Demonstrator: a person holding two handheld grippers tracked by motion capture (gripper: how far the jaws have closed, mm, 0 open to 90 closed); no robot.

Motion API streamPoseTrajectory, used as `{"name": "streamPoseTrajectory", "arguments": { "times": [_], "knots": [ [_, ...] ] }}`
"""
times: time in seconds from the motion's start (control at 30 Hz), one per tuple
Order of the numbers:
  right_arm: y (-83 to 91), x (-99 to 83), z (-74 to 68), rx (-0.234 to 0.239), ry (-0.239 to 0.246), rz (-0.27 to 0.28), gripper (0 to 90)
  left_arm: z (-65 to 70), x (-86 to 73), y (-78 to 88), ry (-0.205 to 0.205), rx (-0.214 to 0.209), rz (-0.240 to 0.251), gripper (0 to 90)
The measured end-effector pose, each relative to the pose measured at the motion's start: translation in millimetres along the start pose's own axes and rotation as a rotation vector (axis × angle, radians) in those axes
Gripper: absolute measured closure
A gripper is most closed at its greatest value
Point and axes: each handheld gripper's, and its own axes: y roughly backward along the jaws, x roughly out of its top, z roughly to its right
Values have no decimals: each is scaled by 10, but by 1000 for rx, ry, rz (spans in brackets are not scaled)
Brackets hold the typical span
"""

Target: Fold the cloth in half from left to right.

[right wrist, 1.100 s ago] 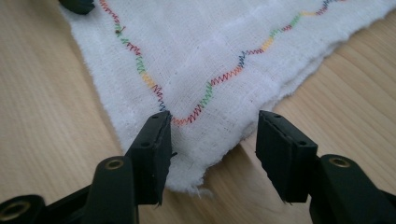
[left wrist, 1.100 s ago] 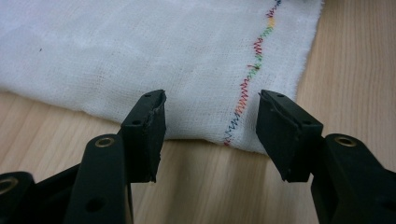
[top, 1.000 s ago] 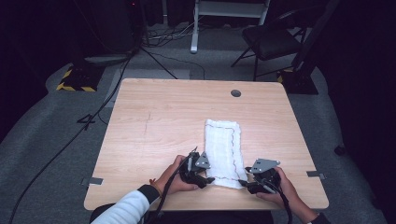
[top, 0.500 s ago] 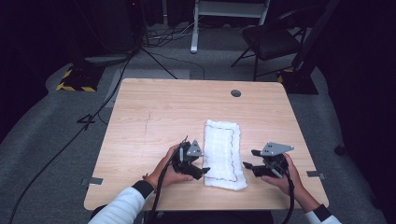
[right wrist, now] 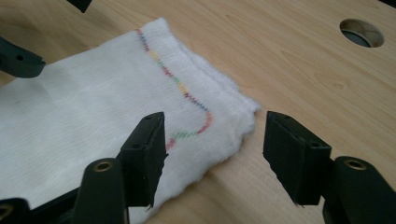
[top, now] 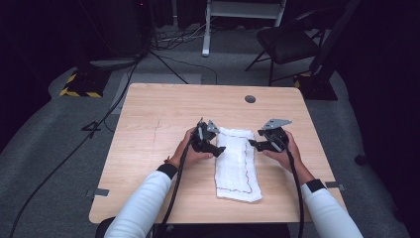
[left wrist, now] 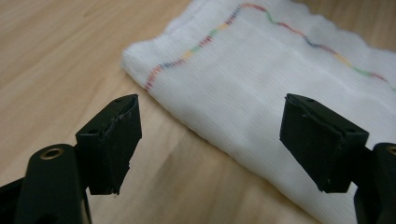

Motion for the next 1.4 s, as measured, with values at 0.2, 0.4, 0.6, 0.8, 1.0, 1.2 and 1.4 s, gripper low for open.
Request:
{"name": "streamPoseTrajectory", "arguments": {
  "times": [0.2,0.4,0.6,0.8,1.0,1.2,1.4],
  "knots": [
    [-280,126,109,2,-33,-34,403,-217,133,-209,76,13,14,211],
    [-492,136,114,-6,-26,-92,415,-293,137,-395,107,21,-15,217],
    [-528,89,191,30,-79,-84,396,-304,130,-447,112,5,-21,209],
    [-519,71,206,98,-88,-70,562,-314,142,-434,111,-9,-16,322],
    [-507,73,155,115,-87,-65,758,-301,152,-420,84,-89,-11,664],
    [-505,113,115,87,-51,-74,826,-259,178,-418,35,-85,-16,792],
    [-513,124,106,52,-67,-50,838,-245,212,-423,25,-28,-16,802]
  ]
}}
